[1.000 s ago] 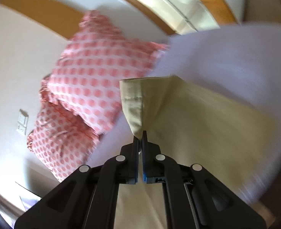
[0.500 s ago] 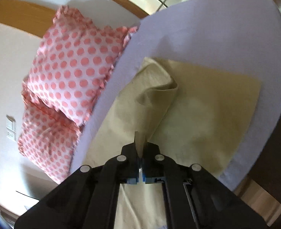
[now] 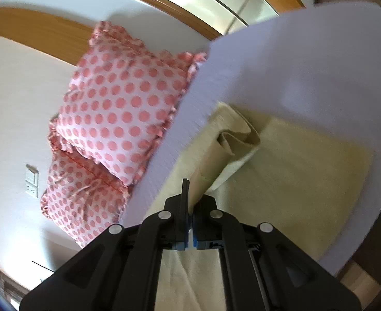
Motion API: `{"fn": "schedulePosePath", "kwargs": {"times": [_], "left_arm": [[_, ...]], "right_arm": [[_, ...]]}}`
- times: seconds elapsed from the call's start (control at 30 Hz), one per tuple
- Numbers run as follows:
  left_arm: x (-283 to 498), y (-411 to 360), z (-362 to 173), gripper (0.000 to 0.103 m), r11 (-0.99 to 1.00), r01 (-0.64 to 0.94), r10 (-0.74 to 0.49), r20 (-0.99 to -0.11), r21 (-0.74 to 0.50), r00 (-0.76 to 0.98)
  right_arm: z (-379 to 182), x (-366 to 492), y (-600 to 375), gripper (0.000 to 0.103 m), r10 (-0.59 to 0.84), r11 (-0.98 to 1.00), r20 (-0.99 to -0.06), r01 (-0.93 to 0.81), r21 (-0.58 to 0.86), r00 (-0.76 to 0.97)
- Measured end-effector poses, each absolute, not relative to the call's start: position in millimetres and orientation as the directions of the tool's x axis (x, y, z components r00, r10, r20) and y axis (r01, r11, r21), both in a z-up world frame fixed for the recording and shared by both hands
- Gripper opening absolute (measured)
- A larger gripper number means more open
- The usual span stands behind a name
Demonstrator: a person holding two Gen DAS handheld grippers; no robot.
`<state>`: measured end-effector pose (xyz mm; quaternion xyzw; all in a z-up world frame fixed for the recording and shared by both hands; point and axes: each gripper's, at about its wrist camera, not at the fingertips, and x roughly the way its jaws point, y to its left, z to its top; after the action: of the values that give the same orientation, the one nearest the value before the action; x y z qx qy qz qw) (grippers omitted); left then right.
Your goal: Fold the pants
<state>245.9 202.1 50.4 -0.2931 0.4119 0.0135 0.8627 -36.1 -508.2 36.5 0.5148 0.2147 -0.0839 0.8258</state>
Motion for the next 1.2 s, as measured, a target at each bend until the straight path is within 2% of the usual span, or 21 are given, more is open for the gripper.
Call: {"fn": "schedulePosePath", "kwargs": {"times": [0.17, 0.3, 0.43, 0.57, 0.67, 0.7, 0.73, 0.77, 0.8, 0.9, 0.97, 1.03, 1.17, 1.2], "left_arm": [[122.1, 207.0, 85.6, 0.003, 0.865, -0.147, -0.212, -0.614, -0.480, 0.760], [4.8, 212.2, 53.0, 0.005, 0.848, -0.192, -0.182, -0.612, -0.494, 0.770], [-41.6, 214.4, 14.3, 0.003, 0.810, -0.269, -0.177, -0.654, -0.522, 0.735], [-53.0, 210.6, 10.8, 0.004, 0.809, -0.256, -0.173, -0.631, -0.530, 0.756], [-56.3, 205.4, 8.8, 0.006, 0.830, -0.250, -0.153, -0.634, -0.499, 0.758], [-58.8, 204.8, 8.7, 0.008, 0.830, -0.245, -0.154, -0.627, -0.502, 0.764], [-61.8, 205.0, 8.9, 0.010, 0.826, -0.241, -0.156, -0.619, -0.509, 0.770], [-65.5, 205.6, 9.1, 0.011, 0.822, -0.236, -0.160, -0.608, -0.518, 0.778], [-69.2, 206.6, 8.8, 0.014, 0.819, -0.231, -0.162, -0.599, -0.525, 0.784], [-83.4, 212.4, 9.3, 0.029, 0.801, -0.245, -0.140, -0.568, -0.547, 0.811], [-91.3, 219.1, 8.5, 0.032, 0.783, -0.253, -0.132, -0.550, -0.568, 0.825], [-99.1, 224.1, 7.6, 0.039, 0.766, -0.272, -0.112, -0.538, -0.583, 0.836], [-115.1, 236.7, 8.4, 0.041, 0.744, -0.328, -0.029, -0.520, -0.582, 0.854], [-117.4, 240.5, 8.1, 0.041, 0.734, -0.338, -0.017, -0.513, -0.590, 0.858]], "right_arm": [[60.8, -60.4, -515.8, 0.002, 0.020, 0.493, -0.383, 0.324, 0.807, 0.924], [46.3, -81.0, -518.8, 0.002, -0.005, 0.478, -0.421, 0.372, 0.796, 0.907], [22.8, -91.2, -522.9, 0.002, -0.019, 0.441, -0.480, 0.438, 0.784, 0.877], [19.4, -97.2, -524.6, 0.002, -0.032, 0.449, -0.495, 0.455, 0.769, 0.868], [22.9, -98.9, -522.2, 0.004, -0.059, 0.490, -0.550, 0.504, 0.711, 0.833], [25.8, -103.5, -521.3, 0.019, -0.093, 0.501, -0.566, 0.530, 0.684, 0.819], [28.4, -107.8, -520.8, 0.049, -0.127, 0.506, -0.574, 0.550, 0.664, 0.809], [32.6, -115.6, -521.0, 0.063, -0.178, 0.512, -0.562, 0.564, 0.648, 0.808], [34.8, -122.6, -521.7, 0.072, -0.217, 0.518, -0.539, 0.564, 0.643, 0.814], [35.5, -125.8, -522.9, 0.068, -0.259, 0.539, -0.538, 0.582, 0.609, 0.802], [28.6, -122.0, -524.2, 0.062, -0.242, 0.537, -0.555, 0.586, 0.606, 0.796], [18.9, -118.4, -523.3, 0.060, -0.233, 0.530, -0.576, 0.599, 0.600, 0.784], [14.7, -118.9, -506.4, 0.059, -0.221, 0.574, -0.549, 0.563, 0.595, 0.806], [14.2, -116.3, -501.4, 0.054, -0.198, 0.586, -0.541, 0.541, 0.603, 0.817]]}}
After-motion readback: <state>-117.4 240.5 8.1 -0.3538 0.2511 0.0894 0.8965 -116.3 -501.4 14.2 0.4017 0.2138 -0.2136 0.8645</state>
